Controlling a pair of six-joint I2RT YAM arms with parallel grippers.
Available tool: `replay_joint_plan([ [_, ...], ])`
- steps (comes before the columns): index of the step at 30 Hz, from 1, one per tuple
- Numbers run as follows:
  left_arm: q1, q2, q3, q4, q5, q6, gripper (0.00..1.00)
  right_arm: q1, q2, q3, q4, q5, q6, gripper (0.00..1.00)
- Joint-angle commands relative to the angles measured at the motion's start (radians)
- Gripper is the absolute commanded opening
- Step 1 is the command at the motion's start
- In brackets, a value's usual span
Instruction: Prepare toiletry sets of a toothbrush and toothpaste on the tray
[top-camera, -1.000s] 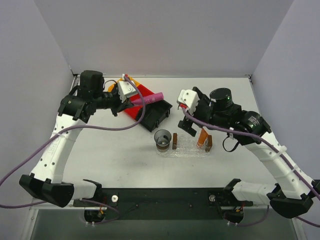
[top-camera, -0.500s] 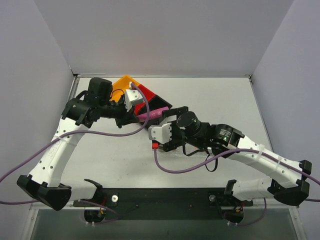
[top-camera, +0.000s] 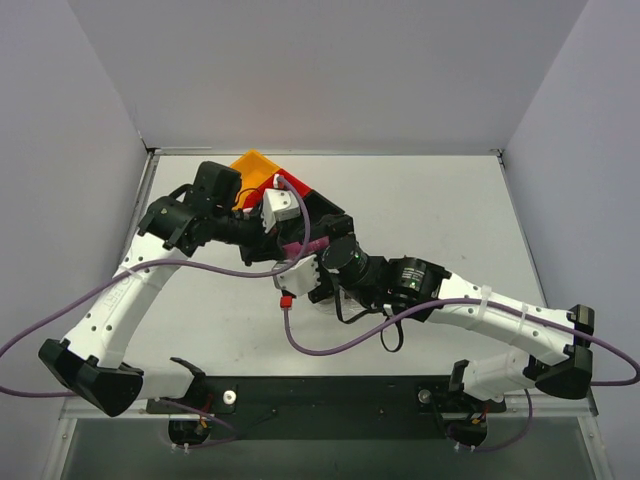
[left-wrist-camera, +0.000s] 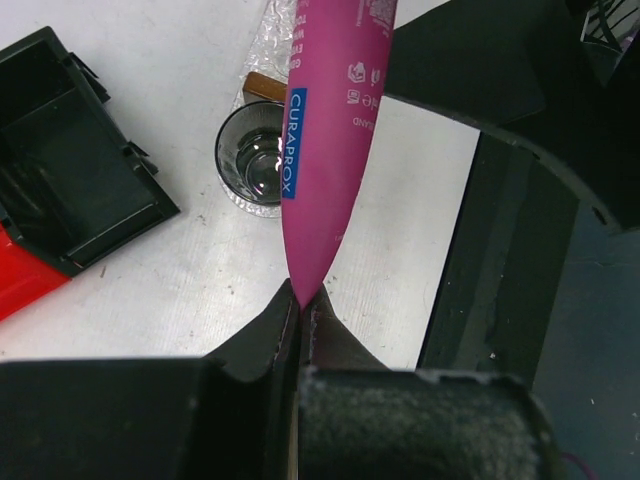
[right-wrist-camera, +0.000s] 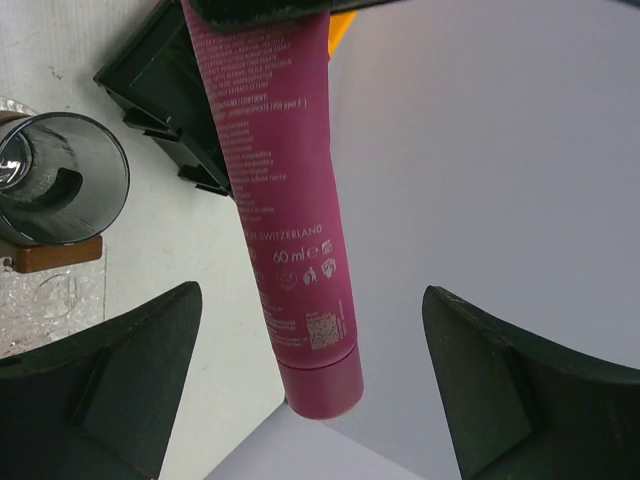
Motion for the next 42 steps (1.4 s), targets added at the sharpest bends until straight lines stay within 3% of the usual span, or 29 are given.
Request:
replay_joint_plan([
  [1,-0.013,0.004,-0.005,0.01,0.053,-0.007,0.0,0.02,0.02,0.007,0.056,0.054,-0.026,0.84],
  [5,-0.017,0.0,0.004,0.013,0.057,-0.009,0.0,0.025,0.038,-0.001,0.055,0.061,-0.026,0.76],
  [12,-0.017,-0.009,0.021,-0.005,0.06,0.01,0.0,0.011,0.038,-0.018,0.049,0.063,-0.012,0.44],
  [20,-0.016,-0.052,0.009,0.033,0.039,0.008,0.01,-0.037,0.016,-0.022,0.018,0.017,0.06,0.15],
  [22,-0.016,-0.071,0.007,0.09,0.021,-0.019,0.19,-0.057,0.006,-0.01,0.004,-0.006,0.11,0.08],
  [23,-0.014,-0.092,0.007,0.111,0.01,-0.033,0.43,-0.064,0.003,-0.006,-0.014,-0.038,0.127,0.05],
  [27,-0.005,-0.158,0.006,0.258,-0.05,-0.107,0.84,-0.132,-0.012,0.034,-0.048,-0.135,0.242,0.02],
  [34,0.065,-0.295,-0.126,0.59,-0.069,-0.321,0.88,-0.259,-0.04,0.12,-0.056,-0.294,0.506,0.01],
  [42,0.072,-0.241,-0.198,0.85,0.003,-0.628,0.9,-0.376,-0.031,0.306,-0.059,-0.472,0.853,0.02],
])
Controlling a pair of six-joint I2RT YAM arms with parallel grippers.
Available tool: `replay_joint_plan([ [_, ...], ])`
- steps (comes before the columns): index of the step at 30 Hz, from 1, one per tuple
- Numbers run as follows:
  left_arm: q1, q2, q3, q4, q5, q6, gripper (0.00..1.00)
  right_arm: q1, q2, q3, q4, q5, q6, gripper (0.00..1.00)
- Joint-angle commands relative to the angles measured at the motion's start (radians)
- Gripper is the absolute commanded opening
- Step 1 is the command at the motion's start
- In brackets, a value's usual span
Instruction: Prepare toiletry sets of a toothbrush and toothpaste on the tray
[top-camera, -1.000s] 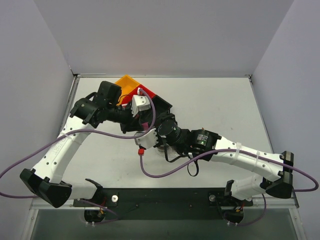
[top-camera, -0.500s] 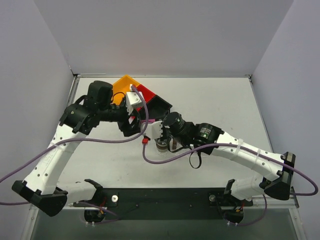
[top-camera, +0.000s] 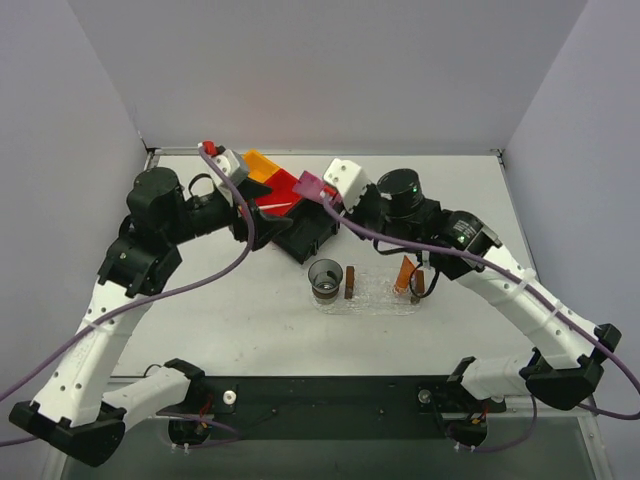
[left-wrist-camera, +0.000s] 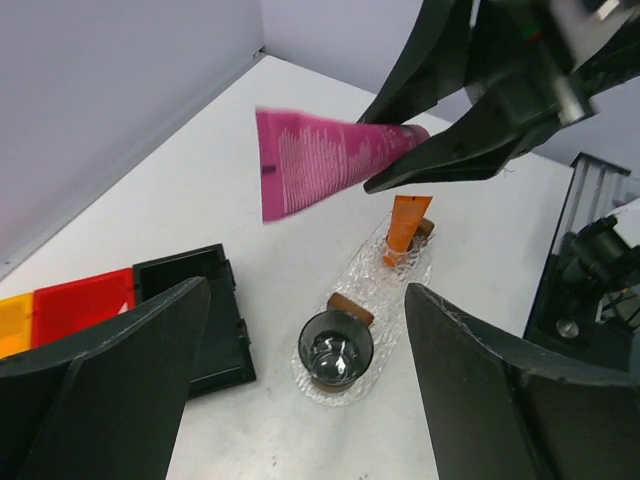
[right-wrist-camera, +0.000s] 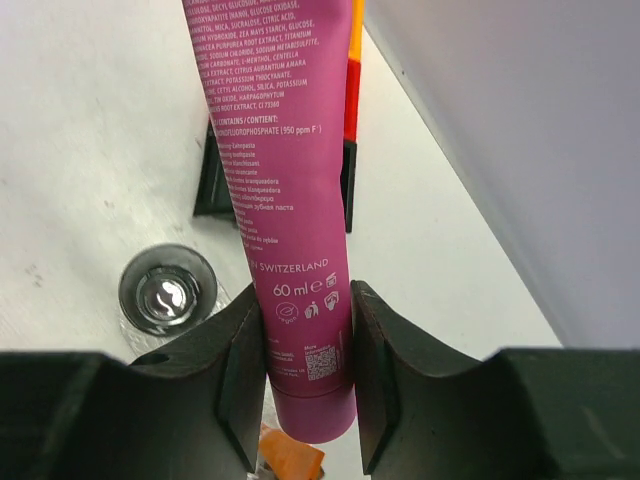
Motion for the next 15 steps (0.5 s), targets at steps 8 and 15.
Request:
replay_joint_plan([
  [8,0.002,0.139,-0.044,0.43,0.075,-0.446,0.91,-0.083,0.024,0.2,0.024,-0.224,0.347,0.02],
  [15,-0.005,0.193,-0.07,0.66,0.135,-0.588,0.91,-0.085,0.045,0.194,0.025,-0.252,0.365,0.02],
])
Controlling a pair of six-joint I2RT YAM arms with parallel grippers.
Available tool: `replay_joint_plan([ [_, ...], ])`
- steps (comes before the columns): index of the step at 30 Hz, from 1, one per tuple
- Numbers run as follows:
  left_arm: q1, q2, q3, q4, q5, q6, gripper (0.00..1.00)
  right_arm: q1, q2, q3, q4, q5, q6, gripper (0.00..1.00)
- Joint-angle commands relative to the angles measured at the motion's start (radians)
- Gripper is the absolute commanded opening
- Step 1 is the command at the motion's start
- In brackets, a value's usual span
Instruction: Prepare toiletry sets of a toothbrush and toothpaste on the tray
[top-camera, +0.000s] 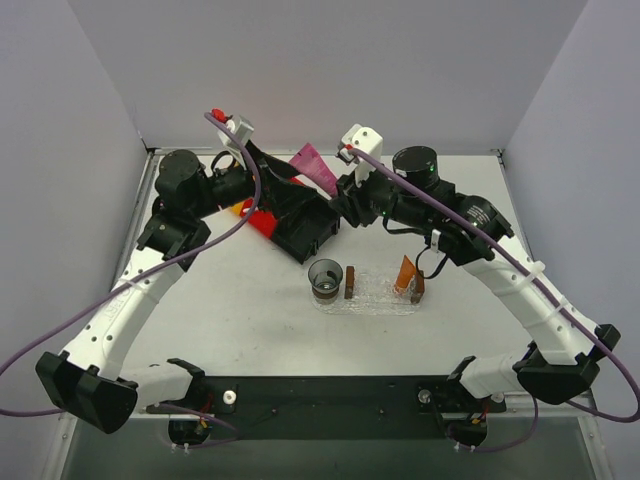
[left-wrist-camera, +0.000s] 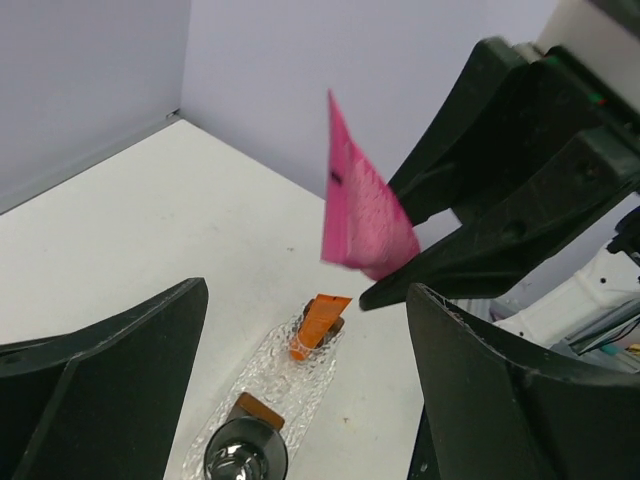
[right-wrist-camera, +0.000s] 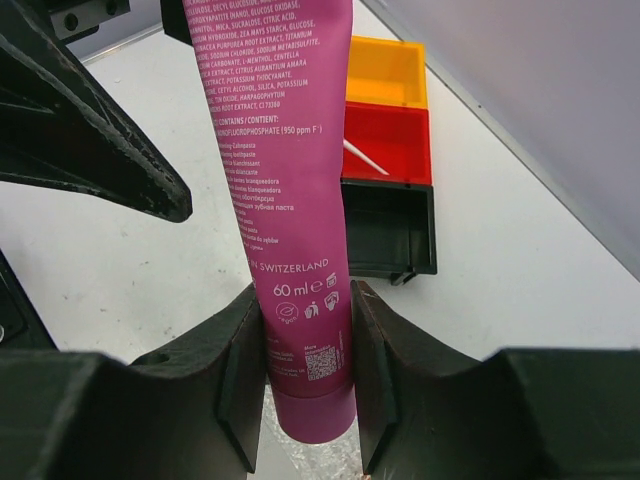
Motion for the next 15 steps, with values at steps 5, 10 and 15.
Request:
replay_joint_plan([
  [5,-0.02,0.033,-0.028,0.298,0.089,-0.19,0.91,0.001,0.019,0.028,0.031,-0.051,0.057,0.03],
  [10,-0.037,0.051,-0.032,0.306,0.082,-0.187,0.92,0.001,0.025,0.032,0.031,-0.06,0.071,0.04],
  [15,-0.053,0.068,-0.051,0.363,0.082,-0.211,0.76,0.001,0.039,0.041,0.031,-0.069,0.08,0.04],
])
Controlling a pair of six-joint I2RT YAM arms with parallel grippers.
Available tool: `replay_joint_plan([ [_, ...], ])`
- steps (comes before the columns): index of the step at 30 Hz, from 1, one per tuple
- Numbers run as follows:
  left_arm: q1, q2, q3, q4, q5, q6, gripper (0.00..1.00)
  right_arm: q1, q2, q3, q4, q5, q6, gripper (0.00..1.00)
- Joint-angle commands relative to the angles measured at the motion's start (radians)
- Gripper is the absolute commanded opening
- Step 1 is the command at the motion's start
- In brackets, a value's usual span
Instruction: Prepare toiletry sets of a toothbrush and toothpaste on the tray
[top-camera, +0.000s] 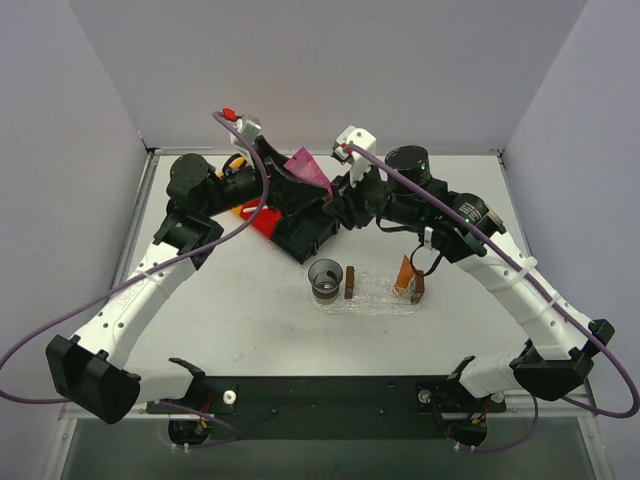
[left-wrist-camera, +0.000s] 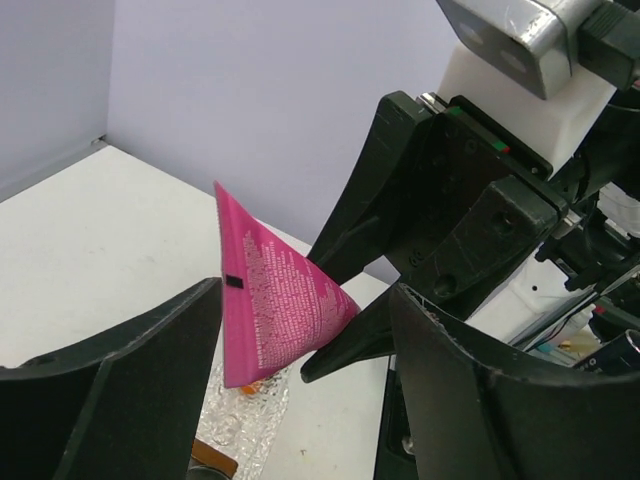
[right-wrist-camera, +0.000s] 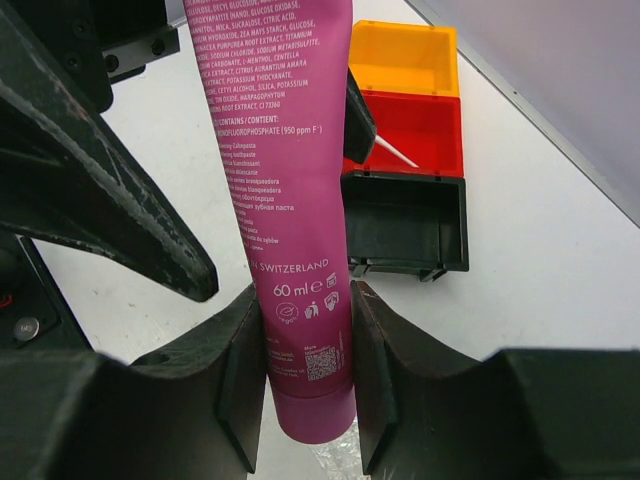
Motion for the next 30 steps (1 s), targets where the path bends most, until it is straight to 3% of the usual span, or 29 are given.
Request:
replay_joint_plan([
  [1,-0.014,0.013,-0.014,0.112,0.017,-0.035,0.72,0.001,0.009,0.041,0.041,-0.025,0.024,0.04],
  [3,-0.014,0.014,-0.02,0.122,0.022,-0.039,0.6,0.001,0.009,0.04,0.04,-0.027,0.027,0.04],
  [9,-0.014,0.005,-0.04,0.126,0.025,-0.041,0.45,-0.002,0.0,0.035,0.043,-0.019,0.024,0.04],
  [14,-0.014,-0.006,-0.063,0.146,0.031,-0.053,0.12,0.0,-0.017,0.018,0.05,-0.001,0.018,0.04],
  [16,-0.014,-0.01,-0.063,0.148,0.046,-0.05,0.0,0.0,-0.021,0.011,0.049,0.006,0.012,0.12],
  [21,-0.014,-0.027,-0.037,0.054,0.091,0.068,0.0,-0.003,-0.05,-0.028,0.047,0.01,0.001,0.42],
  [22,-0.012,-0.033,-0.035,0.034,0.095,0.118,0.0,-0.005,-0.057,-0.034,0.044,0.01,-0.006,0.55],
  [25,-0.012,-0.044,-0.017,-0.062,0.123,0.21,0.0,-0.019,-0.087,-0.06,0.033,-0.013,-0.023,0.66],
  [30,-0.014,-0.029,0.044,-0.265,0.21,0.425,0.0,-0.062,-0.156,-0.083,0.024,-0.115,-0.026,0.68],
])
